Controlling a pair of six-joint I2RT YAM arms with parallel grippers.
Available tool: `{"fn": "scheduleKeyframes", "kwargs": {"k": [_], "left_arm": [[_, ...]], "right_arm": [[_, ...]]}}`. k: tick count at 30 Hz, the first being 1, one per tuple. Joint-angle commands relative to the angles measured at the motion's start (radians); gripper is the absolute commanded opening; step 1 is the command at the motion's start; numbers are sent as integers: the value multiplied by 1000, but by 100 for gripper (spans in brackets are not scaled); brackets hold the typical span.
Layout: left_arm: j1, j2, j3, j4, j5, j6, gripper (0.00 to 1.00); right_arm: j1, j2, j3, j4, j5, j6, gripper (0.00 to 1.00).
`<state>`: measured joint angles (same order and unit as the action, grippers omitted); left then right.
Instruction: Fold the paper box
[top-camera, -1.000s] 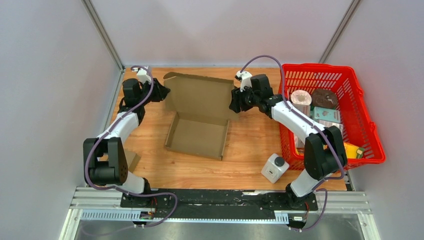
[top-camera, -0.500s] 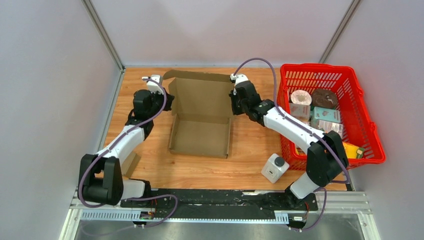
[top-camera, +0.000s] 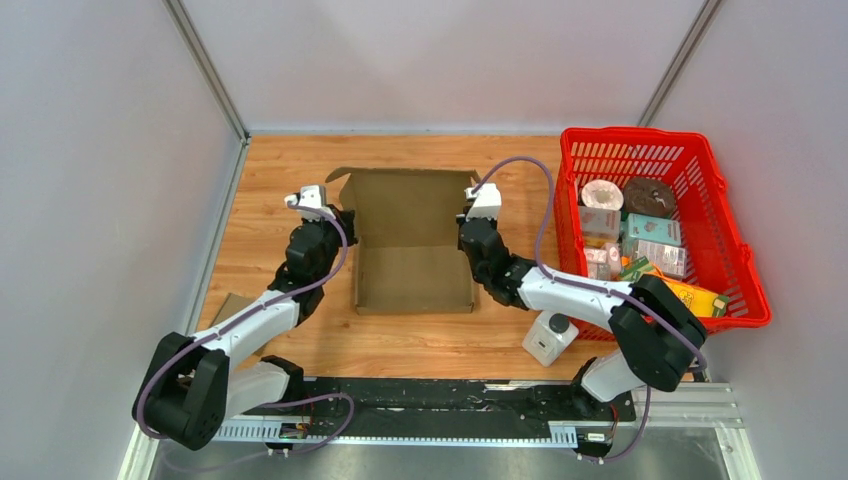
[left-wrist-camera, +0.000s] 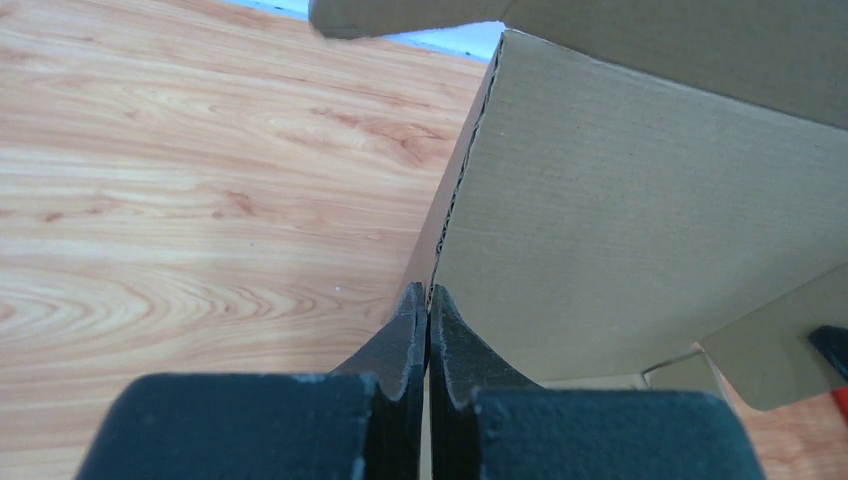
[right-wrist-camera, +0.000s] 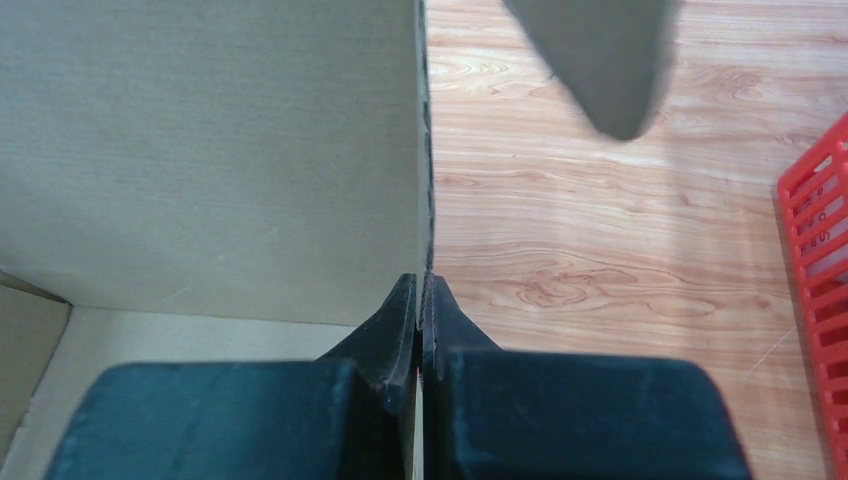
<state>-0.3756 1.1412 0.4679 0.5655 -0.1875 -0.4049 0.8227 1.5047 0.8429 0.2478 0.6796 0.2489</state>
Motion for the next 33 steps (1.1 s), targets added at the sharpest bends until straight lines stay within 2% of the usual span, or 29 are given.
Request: {"fn": "scheduleKeyframes", "kwargs": {"k": [1,4,20,26,27,28,30,31,32,33], "left_arm": [[-55,-34,-69,33,-96,-112,0],[-77,-63,-121,34,-99,-147,0],[-105,-127,-337,27,-102,-347,0],[-105,-170,-365,-19,-142,-351,0],[-106,-175,-368,-19,-147,-350,0],[-106,-179,-368,-19,-153,-345,0],[-106,-182,-368,-26,-158,-331,0],[-106,-184,-368,-27,-158,-327,0],[-106,-185,-368,-30,-161,-319,0],[-106,-187,-370,-33,-164,-316,0]], "right_arm": [[41,-75,-123,307,87,6,0],[59,-81,-188,393,100,1,0],[210,-54,-369,525,261,88,4],[268,-66,-432,446,310,192,6],[277,-76,-438,415,317,213,8],[291,-107,-438,307,327,236,20],[345,-158,-415,102,368,395,37],[363,-213,-386,-133,368,459,56],[387,-237,-358,-274,338,525,63],[391,-257,-329,-426,295,681,71]]}}
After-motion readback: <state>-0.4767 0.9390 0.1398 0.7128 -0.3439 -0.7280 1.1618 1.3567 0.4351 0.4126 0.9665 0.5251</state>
